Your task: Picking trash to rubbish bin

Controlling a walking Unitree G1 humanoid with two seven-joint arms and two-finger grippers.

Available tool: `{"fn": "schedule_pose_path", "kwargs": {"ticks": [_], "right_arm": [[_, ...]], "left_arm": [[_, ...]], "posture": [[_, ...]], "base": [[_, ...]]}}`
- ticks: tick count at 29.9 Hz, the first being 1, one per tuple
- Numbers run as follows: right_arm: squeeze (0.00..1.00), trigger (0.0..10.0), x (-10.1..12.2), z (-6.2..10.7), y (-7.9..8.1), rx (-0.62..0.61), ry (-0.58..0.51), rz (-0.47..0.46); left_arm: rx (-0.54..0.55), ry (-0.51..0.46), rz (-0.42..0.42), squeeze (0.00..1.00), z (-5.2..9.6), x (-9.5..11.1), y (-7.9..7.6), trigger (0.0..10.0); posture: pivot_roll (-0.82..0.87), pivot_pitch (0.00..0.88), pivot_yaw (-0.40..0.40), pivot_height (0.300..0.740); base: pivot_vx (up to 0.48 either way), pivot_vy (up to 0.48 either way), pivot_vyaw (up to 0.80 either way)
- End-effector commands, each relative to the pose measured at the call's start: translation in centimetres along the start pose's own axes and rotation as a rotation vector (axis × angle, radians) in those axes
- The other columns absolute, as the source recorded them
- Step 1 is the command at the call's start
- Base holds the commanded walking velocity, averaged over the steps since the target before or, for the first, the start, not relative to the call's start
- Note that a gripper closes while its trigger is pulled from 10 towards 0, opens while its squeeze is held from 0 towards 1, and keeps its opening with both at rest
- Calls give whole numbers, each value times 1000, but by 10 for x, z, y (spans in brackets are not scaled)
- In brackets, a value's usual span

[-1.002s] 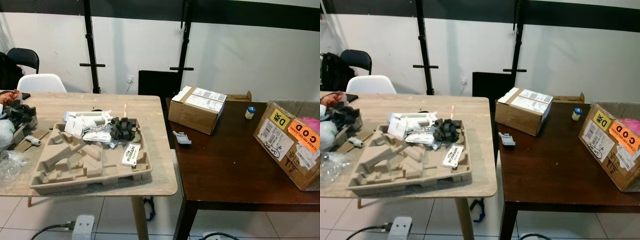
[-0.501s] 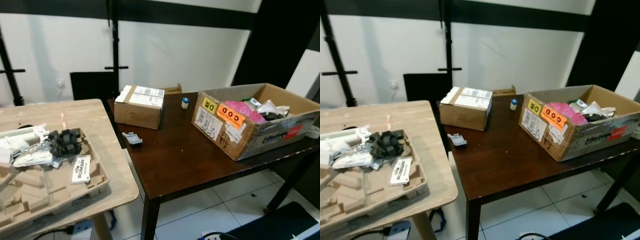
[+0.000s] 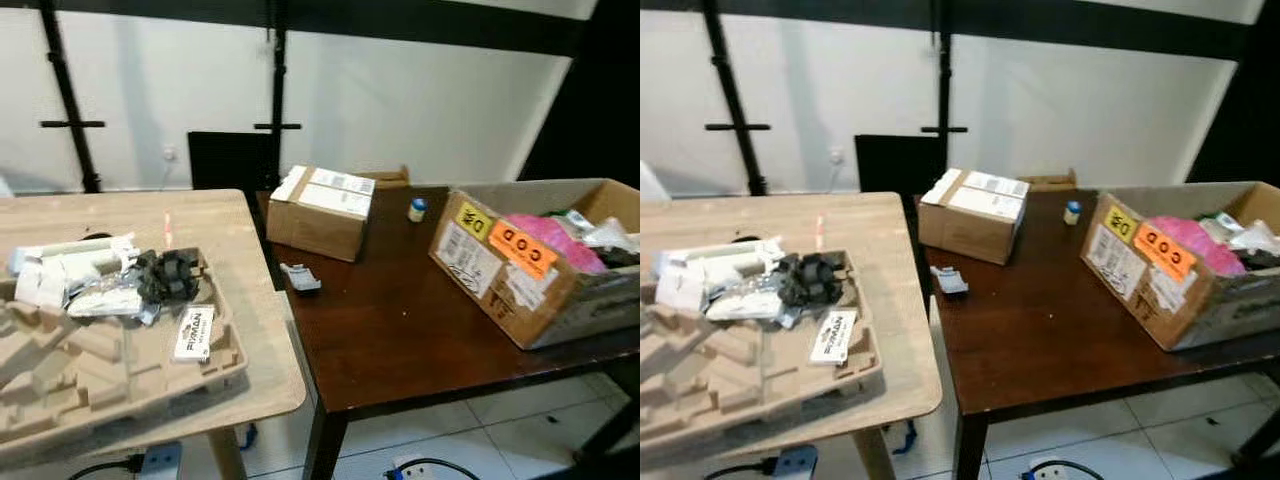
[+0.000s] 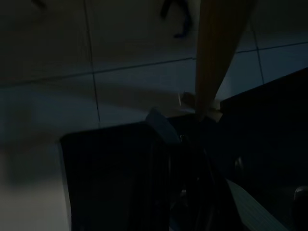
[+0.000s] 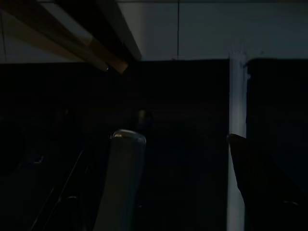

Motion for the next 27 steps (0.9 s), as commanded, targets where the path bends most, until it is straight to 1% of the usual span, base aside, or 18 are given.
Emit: {"fn": "schedule_pose_path", "kwargs": {"ticks": [1, 18, 27], "right_arm": [[0, 10000, -5, 1, -3, -6, 13, 0], [0, 10000, -2, 1, -4, 1, 4, -8], [0, 10000, -1, 0, -2, 6, 1, 1]], "left_arm": [[-19, -3, -1, 0, -1, 0, -8, 10000], [-10, -11, 17, 0, -2, 4, -7, 10000], [-5, -18, 30, 0, -3, 7, -5, 10000]], "posture": [[30, 51, -59, 740], [26, 57, -59, 740], [26, 58, -61, 740]], "base": [[0, -364, 0], [0, -369, 0], [0, -473, 0]]}}
Point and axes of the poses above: a point about 5 cm out from each wrist's last joint towards the gripper, its own z axis pointing back from the gripper into the wrist, its own x axis along the axis of the wrist's last joint, y = z × x, the point moved 1 cm from there along -z, pointing out of the wrist towards the gripper, and after that the axes turned 12 degrees about -z, right-handed, at the moved point
